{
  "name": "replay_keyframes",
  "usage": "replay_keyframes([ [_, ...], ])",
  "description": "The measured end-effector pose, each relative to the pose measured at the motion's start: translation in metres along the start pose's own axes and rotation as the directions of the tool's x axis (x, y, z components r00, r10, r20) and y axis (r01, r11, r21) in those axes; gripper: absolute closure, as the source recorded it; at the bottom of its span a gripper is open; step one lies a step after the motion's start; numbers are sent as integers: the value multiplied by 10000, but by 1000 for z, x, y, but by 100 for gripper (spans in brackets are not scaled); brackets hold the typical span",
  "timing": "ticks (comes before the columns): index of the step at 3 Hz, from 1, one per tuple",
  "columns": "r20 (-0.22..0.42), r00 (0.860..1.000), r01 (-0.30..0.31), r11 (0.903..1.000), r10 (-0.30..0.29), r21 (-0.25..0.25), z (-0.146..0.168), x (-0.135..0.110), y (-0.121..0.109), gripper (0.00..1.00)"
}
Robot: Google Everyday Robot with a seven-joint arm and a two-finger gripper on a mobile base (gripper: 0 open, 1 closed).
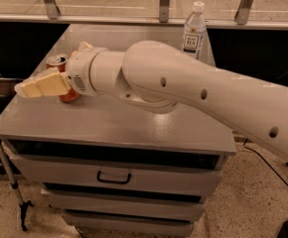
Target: Pick coke can
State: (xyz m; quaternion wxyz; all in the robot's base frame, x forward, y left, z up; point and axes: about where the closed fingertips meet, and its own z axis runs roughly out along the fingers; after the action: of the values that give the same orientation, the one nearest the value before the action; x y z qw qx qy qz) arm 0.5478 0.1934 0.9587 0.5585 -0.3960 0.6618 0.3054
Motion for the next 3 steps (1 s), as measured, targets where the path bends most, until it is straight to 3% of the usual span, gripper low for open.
replay_keyframes([
  [2,-504,9987,74,9923,-12,1237,8,39,-45,0],
  [3,-562,9984,39,9896,42,1438,21,56,-65,0],
])
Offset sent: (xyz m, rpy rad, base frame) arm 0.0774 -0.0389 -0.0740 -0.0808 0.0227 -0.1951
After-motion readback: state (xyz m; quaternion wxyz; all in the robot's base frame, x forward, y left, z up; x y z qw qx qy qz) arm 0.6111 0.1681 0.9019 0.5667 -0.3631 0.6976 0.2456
